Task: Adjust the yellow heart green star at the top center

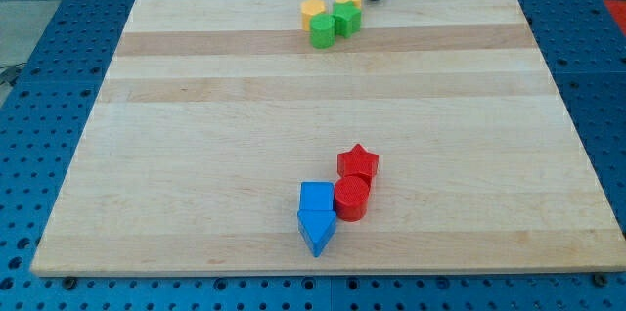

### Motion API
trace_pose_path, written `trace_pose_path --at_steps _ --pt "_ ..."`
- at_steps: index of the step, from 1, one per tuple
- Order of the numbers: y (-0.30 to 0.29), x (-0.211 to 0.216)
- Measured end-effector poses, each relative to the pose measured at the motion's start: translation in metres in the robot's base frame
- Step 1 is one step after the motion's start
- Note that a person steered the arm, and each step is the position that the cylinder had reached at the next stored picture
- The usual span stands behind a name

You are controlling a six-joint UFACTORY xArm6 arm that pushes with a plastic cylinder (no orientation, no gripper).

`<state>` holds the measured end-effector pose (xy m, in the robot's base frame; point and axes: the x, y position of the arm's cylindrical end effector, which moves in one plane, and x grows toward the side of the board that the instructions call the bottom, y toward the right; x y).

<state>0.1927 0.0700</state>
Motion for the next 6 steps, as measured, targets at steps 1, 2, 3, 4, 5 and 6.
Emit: trace_pose_path --at_steps 1,2,3,4,5,6 --pt "-0.018 0.008" --pt "-0.032 0.017" --pt "-0.034 0.017" --pt "-0.035 0.017" --pt "0.038 0.027" --pt "0.076 0.043"
